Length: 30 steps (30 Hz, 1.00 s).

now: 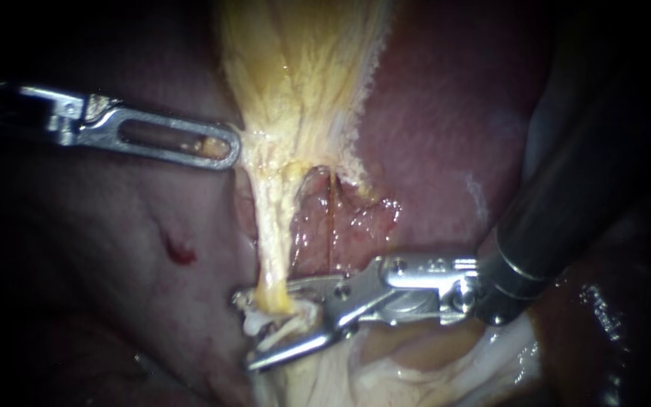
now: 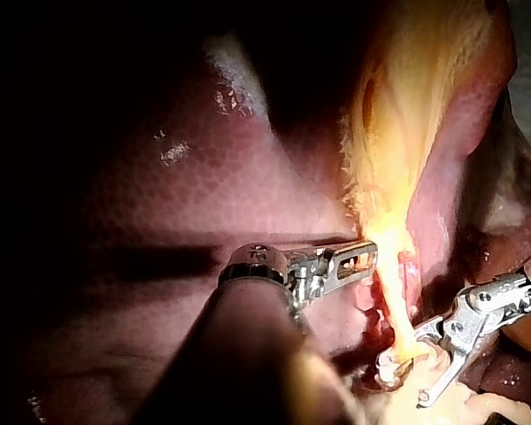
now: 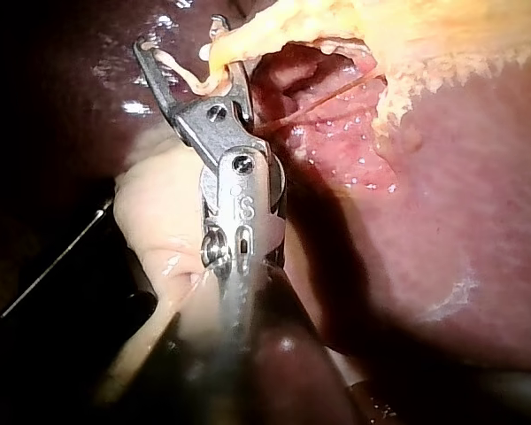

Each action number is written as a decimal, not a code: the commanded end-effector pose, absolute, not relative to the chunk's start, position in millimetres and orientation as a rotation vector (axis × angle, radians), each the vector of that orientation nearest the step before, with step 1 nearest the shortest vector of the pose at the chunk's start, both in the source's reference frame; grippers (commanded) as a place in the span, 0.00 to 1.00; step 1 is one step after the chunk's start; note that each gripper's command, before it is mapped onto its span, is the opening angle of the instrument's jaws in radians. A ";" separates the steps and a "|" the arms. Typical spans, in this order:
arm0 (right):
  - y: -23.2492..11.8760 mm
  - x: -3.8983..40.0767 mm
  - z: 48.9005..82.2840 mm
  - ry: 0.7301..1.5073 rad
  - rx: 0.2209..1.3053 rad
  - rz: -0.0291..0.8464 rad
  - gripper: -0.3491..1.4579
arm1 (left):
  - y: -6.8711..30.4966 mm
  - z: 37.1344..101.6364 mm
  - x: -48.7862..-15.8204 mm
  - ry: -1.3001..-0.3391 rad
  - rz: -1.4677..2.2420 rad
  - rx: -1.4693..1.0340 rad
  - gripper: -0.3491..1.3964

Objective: Clipping second clip left tube

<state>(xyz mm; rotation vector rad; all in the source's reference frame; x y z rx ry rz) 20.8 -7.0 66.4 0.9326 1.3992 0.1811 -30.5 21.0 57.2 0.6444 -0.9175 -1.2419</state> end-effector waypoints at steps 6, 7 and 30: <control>-6.7 20.6 66.9 1.393 0.920 0.210 0.44 | 21.0 57.3 -30.6 -0.918 -1.242 0.645 0.00; -6.6 20.5 67.0 1.390 0.916 0.222 0.44 | 21.1 57.3 -30.6 -0.918 -1.242 0.645 0.00; -6.4 18.6 67.3 1.373 0.950 0.260 0.00 | 21.2 57.5 -30.6 -0.918 -1.242 0.645 0.00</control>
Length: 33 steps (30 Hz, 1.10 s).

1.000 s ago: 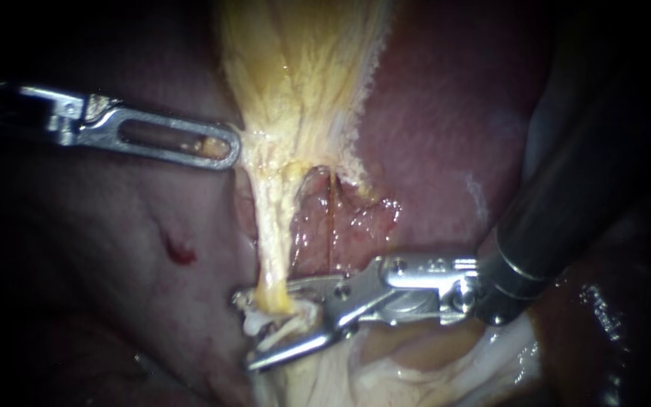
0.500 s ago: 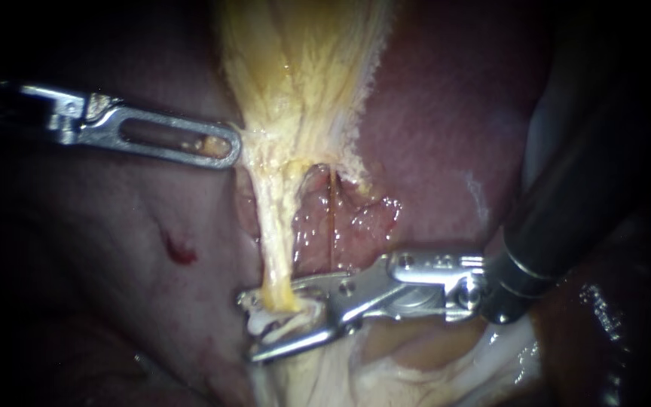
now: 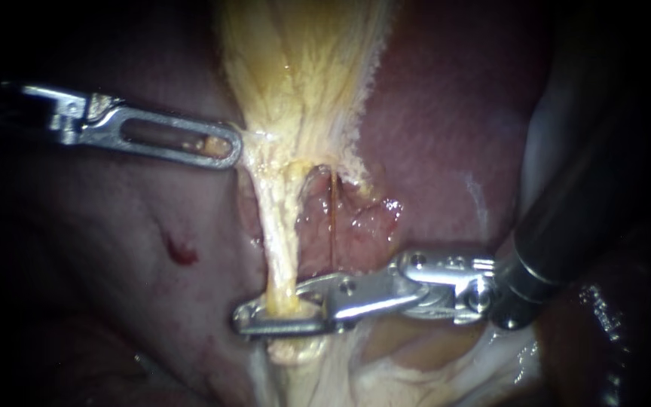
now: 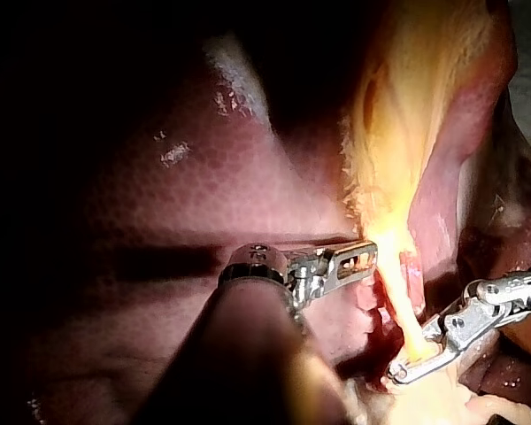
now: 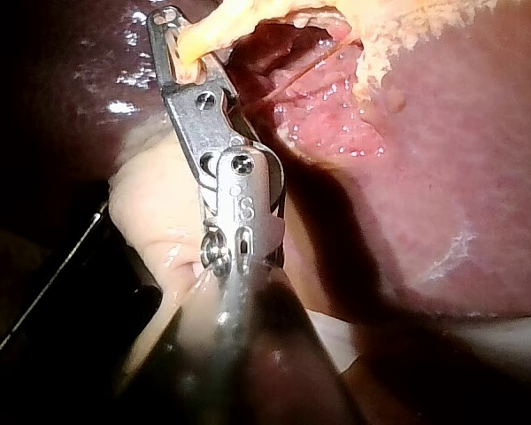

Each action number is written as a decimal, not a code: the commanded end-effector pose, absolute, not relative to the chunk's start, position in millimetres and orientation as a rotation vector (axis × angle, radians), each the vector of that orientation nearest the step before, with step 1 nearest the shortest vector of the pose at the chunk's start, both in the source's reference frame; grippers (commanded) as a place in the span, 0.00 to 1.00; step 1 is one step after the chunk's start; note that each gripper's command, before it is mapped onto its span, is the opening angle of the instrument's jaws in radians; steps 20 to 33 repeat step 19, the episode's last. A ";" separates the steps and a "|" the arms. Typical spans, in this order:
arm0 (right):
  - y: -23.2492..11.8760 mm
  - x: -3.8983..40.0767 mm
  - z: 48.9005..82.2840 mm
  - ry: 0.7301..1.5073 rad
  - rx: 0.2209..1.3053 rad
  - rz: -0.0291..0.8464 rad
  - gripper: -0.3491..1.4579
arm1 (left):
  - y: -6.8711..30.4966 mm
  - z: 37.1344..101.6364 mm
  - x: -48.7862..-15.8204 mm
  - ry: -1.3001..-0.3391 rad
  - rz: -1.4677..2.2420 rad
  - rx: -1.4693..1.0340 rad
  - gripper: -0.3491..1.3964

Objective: Clipping second clip left tube

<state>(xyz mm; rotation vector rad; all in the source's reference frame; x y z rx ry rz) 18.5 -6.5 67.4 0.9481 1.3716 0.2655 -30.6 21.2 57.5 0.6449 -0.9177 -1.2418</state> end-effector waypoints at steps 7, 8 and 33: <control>-6.6 18.4 67.2 1.373 0.954 0.256 0.00 | 21.2 57.5 -30.6 -0.918 -1.242 0.645 0.00; -6.6 18.4 67.2 1.373 0.954 0.256 0.00 | 21.2 57.5 -30.6 -0.918 -1.242 0.645 0.00; -6.6 18.4 67.3 1.373 0.957 0.253 0.00 | 21.3 57.6 -30.6 -0.918 -1.242 0.645 0.00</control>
